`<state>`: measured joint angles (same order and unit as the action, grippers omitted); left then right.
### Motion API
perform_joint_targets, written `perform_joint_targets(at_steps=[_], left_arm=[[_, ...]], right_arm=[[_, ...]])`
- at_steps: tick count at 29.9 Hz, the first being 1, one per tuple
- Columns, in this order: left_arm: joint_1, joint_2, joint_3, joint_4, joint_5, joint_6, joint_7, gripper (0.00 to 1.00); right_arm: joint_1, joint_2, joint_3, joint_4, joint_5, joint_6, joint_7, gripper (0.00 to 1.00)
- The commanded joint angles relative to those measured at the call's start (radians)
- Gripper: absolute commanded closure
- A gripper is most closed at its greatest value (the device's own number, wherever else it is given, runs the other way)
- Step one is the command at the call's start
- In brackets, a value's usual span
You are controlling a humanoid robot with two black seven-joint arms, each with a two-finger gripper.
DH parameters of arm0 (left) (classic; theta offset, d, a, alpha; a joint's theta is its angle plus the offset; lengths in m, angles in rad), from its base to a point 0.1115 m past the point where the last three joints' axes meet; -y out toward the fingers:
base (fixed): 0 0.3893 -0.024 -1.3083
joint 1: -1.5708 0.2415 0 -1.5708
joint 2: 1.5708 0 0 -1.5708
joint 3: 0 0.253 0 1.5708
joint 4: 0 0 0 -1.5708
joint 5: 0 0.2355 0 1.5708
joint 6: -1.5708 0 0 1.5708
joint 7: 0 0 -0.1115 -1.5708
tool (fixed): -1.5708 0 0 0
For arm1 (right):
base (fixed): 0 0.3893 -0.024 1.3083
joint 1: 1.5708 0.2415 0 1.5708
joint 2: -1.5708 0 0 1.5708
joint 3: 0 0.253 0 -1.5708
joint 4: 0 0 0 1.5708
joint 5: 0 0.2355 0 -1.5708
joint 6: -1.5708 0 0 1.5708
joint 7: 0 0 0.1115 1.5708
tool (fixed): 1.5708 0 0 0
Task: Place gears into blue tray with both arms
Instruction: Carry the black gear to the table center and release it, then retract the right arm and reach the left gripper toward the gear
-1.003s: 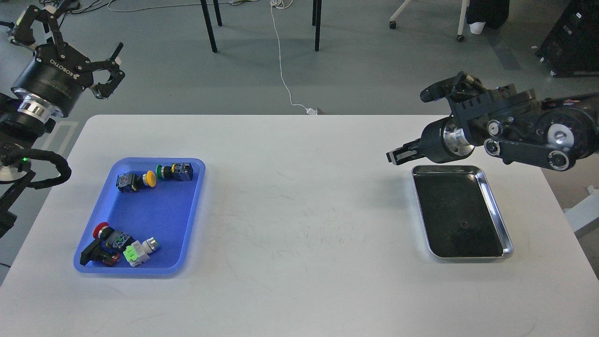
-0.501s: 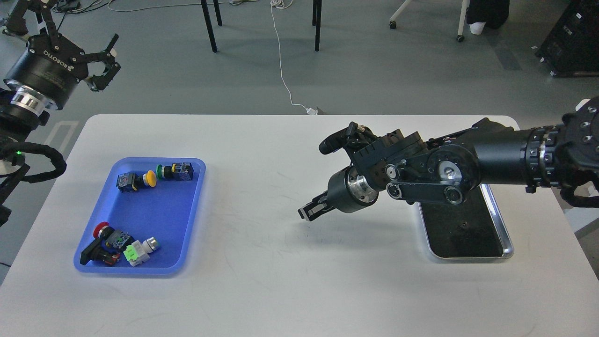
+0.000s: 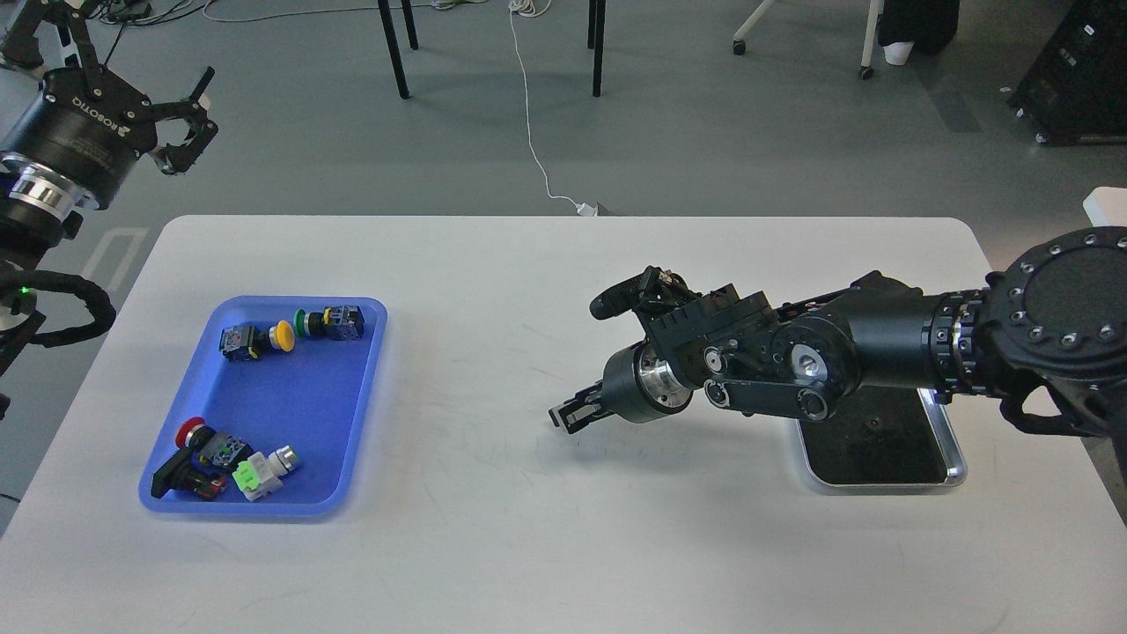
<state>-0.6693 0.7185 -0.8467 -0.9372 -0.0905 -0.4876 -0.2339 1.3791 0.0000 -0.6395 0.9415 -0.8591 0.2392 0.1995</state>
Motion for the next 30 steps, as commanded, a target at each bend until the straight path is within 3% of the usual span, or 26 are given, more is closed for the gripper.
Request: perform_joint_targets(at_steps=[1, 4, 7, 9, 16, 20, 26, 30], left_arm=[[0.002, 0.002, 0.000, 0.000, 0.000, 0.000, -0.001, 0.02], [0.002, 0.006, 0.000, 0.000, 0.000, 0.000, -0.001, 0.02], [0.004, 0.012, 0.000, 0.000, 0.000, -0.001, -0.001, 0.02], [0.004, 0.012, 0.000, 0.000, 0.000, -0.001, -0.002, 0.02], [0.004, 0.019, 0.000, 0.000, 0.002, 0.003, -0.001, 0.02], [0.005, 0.041, 0.017, -0.008, 0.005, 0.004, 0.005, 0.02], [-0.022, 0.113, 0.093, -0.038, 0.106, -0.001, 0.005, 0.02], [-0.041, 0.140, 0.094, -0.152, 0.240, 0.006, 0.005, 0.02]], right_arm=[[-0.008, 0.000, 0.000, -0.009, 0.000, 0.000, 0.000, 0.83], [-0.005, 0.000, 0.001, -0.009, 0.000, 0.002, -0.002, 0.68], [-0.002, 0.000, 0.007, -0.010, 0.000, -0.003, -0.006, 0.35], [-0.003, 0.000, 0.032, -0.010, 0.002, -0.021, -0.009, 0.02], [0.017, 0.000, 0.087, -0.055, 0.161, -0.026, -0.008, 0.01], [0.046, -0.014, 0.272, -0.087, 0.170, -0.020, -0.006, 0.01], [0.006, -0.263, 0.544, -0.076, 0.178, -0.008, 0.000, 0.01], [-0.118, -0.391, 0.836, -0.056, 0.209, -0.004, 0.000, 0.01]])
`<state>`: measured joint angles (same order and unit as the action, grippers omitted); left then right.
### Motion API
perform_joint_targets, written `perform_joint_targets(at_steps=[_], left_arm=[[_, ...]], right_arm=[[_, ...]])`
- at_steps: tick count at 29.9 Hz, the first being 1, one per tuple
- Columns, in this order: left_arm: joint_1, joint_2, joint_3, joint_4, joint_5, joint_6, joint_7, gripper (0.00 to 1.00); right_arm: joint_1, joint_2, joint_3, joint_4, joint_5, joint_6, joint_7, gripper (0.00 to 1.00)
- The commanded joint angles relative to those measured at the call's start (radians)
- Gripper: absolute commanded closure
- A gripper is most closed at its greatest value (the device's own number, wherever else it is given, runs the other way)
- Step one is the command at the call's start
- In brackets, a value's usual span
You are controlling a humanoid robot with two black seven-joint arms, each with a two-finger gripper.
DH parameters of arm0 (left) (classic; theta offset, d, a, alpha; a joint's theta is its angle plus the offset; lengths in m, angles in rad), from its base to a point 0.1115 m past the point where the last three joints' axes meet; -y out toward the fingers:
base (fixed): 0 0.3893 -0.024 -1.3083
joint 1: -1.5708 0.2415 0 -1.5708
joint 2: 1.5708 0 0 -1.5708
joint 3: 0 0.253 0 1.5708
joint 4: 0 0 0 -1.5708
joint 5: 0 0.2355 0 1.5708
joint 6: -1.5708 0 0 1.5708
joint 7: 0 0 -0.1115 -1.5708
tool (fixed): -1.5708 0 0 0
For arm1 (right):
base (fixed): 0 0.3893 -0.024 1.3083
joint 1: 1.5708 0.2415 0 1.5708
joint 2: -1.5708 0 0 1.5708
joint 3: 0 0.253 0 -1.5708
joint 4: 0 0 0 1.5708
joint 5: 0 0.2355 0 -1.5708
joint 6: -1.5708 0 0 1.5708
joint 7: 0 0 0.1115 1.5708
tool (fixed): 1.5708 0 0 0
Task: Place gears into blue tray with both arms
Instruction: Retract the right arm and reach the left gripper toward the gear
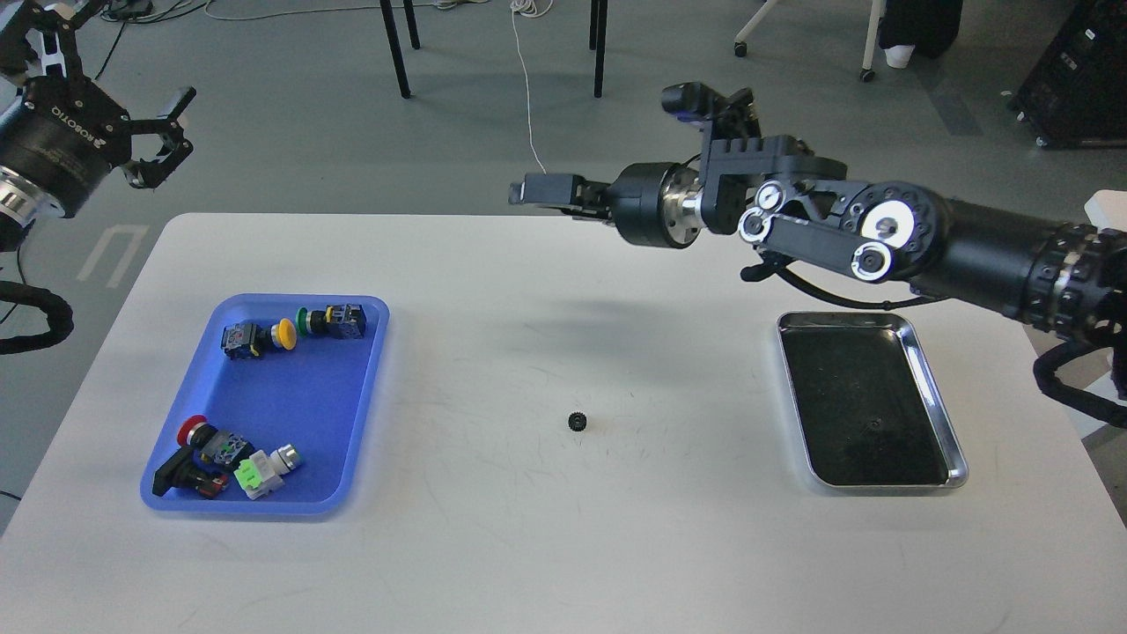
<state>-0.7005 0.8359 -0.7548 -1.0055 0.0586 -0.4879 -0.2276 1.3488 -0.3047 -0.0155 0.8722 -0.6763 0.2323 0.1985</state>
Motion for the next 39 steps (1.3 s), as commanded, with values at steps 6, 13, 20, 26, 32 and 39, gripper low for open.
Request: perform_joint_targets(at_steps=[6, 13, 20, 26, 32, 39], left_arm=[[-0.046, 0.046, 0.003, -0.223, 0.301, 0.008, 0.001, 0.02], [-0.125, -0.043, 0.060, -0.231, 0.493, 0.018, -0.009, 0.02], [-0.116, -0.158, 0.095, -0.390, 1.034, 0.118, -0.013, 0.03], [-0.116, -0.311, 0.208, -0.418, 1.504, 0.152, -0.013, 0.06], [-0.112, -0.492, 0.373, -0.394, 1.800, 0.206, -0.012, 0.06], [-0.114, -0.604, 0.549, -0.236, 2.123, 0.333, -0.013, 0.16]], right_arm=[[-0.287, -0.149, 0.573, 0.027, 0.066, 0.039, 0.001, 0.01], [-0.523, -0.243, 0.793, 0.129, 0.214, 0.061, 0.001, 0.01], [-0.675, -0.335, 0.870, 0.097, 0.568, 0.154, 0.001, 0.01], [-0.723, -0.346, 0.891, -0.030, 0.756, 0.214, 0.005, 0.01], [-0.761, -0.336, 0.898, -0.095, 0.896, 0.256, 0.030, 0.01], [-0.792, -0.340, 0.904, -0.088, 0.902, 0.256, 0.052, 0.01]])
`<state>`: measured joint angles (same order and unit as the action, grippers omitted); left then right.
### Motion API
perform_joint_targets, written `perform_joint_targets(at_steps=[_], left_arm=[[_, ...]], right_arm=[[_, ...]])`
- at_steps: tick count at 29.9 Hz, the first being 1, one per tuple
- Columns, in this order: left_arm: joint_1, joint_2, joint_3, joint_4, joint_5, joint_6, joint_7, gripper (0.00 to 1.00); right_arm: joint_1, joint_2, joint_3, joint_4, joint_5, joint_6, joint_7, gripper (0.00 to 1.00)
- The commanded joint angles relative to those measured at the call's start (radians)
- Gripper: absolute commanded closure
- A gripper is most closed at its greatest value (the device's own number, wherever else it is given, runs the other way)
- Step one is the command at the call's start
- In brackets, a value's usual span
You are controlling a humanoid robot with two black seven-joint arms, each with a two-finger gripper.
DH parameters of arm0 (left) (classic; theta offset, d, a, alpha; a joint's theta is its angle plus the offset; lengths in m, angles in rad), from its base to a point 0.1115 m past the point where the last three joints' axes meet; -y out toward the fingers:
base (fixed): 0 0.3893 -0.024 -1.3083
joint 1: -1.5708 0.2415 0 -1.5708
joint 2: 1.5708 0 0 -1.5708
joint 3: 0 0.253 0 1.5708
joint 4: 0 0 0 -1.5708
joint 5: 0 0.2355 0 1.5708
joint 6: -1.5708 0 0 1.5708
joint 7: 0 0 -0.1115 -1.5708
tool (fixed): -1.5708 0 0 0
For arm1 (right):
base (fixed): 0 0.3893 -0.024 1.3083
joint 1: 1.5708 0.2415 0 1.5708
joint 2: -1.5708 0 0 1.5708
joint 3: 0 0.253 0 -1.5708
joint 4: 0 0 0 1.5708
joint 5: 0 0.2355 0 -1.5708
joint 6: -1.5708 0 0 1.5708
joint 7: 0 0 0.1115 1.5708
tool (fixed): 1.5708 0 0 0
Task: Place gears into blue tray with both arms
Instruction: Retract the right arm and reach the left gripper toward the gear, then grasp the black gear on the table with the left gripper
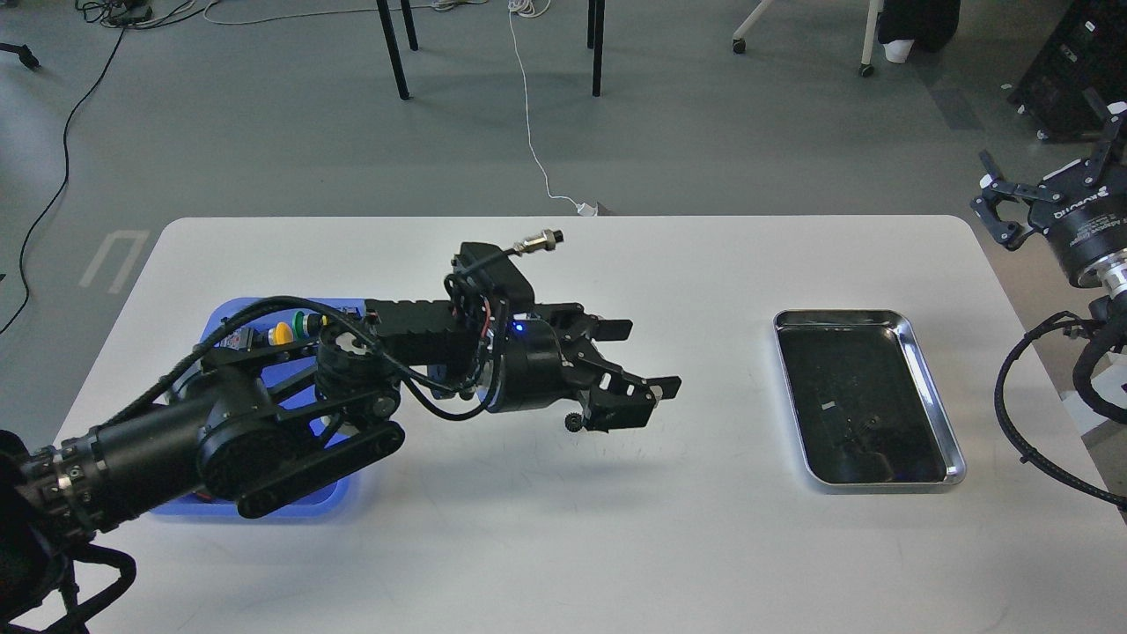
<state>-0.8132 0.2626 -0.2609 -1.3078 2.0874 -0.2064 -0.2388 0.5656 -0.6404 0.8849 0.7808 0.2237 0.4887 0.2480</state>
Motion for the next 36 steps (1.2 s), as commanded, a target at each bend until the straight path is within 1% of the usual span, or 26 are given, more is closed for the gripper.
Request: perform_joint_targets(at_steps=[1, 5, 7, 10, 15, 21, 25, 29, 36], left_arm=[[-0.001, -0.042, 0.072, 0.087, 0.094, 0.064, -0.001, 0.18], [-0.001, -0.072, 0.101, 0.189, 0.094, 0.084, 0.004, 0.24], [0.000, -0.072, 0.115, 0.238, 0.094, 0.090, 0.001, 0.33], [0.006, -0.065, 0.134, 0.249, 0.094, 0.093, -0.002, 0.48], [0.019, -0.045, 0.157, 0.251, 0.094, 0.091, -0.004, 0.58], [0.029, -0.031, 0.163, 0.251, 0.094, 0.091, 0.000, 0.59], [0.029, -0.025, 0.149, 0.246, 0.094, 0.093, 0.001, 0.59], [0.020, 0.007, 0.146, 0.237, 0.094, 0.091, 0.000, 0.59], [0.022, 0.012, 0.143, 0.223, 0.094, 0.093, 0.003, 0.59]], right_arm=[[-0.010, -0.004, 0.006, 0.003, 0.002, 0.000, 0.004, 0.01], [-0.021, -0.004, 0.008, 0.011, 0.002, 0.000, 0.004, 0.01], [-0.021, -0.001, 0.008, 0.021, 0.002, 0.000, 0.005, 0.01], [-0.023, 0.001, 0.008, 0.024, 0.002, 0.000, 0.005, 0.01], [-0.021, 0.005, 0.009, 0.026, 0.002, 0.000, 0.005, 0.01], [-0.021, 0.011, 0.009, 0.043, 0.002, 0.000, 0.005, 0.01], [-0.021, 0.011, 0.009, 0.044, 0.002, 0.000, 0.005, 0.01], [-0.023, 0.013, 0.009, 0.044, 0.002, 0.000, 0.005, 0.01], [-0.012, 0.015, 0.009, 0.044, 0.000, 0.000, 0.005, 0.01]])
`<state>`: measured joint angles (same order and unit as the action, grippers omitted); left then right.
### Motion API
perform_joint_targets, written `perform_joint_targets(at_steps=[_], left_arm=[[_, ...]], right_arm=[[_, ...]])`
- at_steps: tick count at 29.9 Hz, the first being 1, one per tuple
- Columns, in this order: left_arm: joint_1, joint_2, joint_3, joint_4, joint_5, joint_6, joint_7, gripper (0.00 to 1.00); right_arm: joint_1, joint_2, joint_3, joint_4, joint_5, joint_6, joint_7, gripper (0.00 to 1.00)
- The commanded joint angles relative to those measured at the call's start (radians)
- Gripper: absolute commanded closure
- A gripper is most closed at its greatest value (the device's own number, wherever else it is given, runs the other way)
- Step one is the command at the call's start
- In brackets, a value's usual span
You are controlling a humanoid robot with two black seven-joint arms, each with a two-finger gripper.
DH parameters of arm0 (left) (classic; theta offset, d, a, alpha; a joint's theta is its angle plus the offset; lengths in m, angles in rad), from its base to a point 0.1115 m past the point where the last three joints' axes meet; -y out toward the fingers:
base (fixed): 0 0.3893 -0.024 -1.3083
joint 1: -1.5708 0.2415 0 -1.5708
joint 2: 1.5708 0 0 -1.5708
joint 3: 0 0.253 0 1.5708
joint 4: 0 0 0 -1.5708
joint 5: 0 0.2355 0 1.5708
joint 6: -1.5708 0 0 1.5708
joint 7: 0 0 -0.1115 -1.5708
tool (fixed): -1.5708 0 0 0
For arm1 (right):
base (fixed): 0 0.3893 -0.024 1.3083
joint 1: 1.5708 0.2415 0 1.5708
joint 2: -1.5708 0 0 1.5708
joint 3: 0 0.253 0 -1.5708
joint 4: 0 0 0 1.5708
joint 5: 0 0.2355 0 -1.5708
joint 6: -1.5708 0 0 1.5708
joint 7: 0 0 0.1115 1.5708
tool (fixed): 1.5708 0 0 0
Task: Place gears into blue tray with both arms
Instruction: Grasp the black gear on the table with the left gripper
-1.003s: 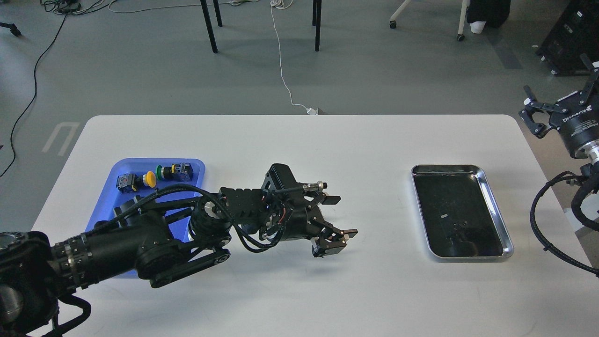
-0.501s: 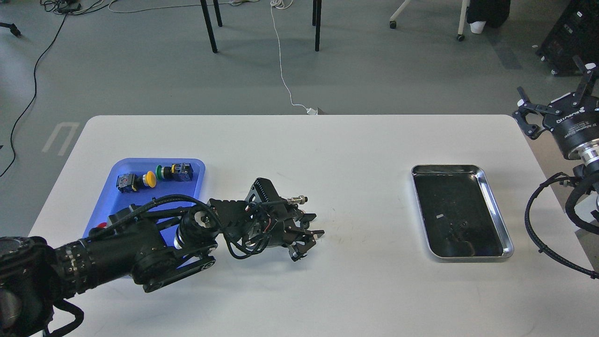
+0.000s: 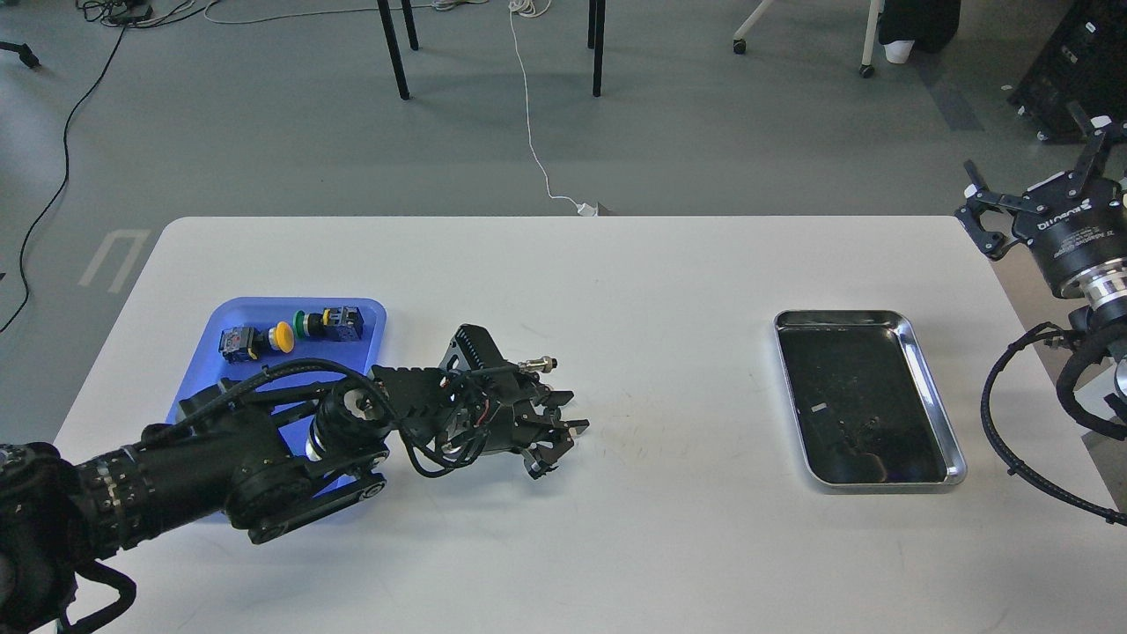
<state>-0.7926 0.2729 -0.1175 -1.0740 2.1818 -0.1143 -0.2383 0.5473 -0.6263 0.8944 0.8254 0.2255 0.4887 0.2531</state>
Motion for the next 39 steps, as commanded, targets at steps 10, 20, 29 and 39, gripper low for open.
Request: perform_joint_targets(at_steps=[10, 20, 29, 39], left_arm=[[0.006, 0.029, -0.013, -0.026, 0.000, 0.001, 0.005, 0.59], [0.026, 0.042, -0.030, -0.023, 0.000, 0.001, 0.005, 0.59], [0.053, 0.035, -0.028, -0.007, 0.000, 0.001, 0.005, 0.59], [0.066, 0.048, -0.048, -0.007, 0.000, 0.002, 0.000, 0.75]], right_arm=[[0.014, 0.000, 0.000, 0.000, -0.002, 0.000, 0.000, 0.01], [0.040, 0.019, -0.002, -0.002, -0.003, 0.000, 0.000, 0.01], [0.046, 0.030, -0.003, 0.000, -0.005, 0.000, 0.000, 0.01], [0.052, 0.033, -0.002, -0.002, -0.005, 0.000, 0.000, 0.01]])
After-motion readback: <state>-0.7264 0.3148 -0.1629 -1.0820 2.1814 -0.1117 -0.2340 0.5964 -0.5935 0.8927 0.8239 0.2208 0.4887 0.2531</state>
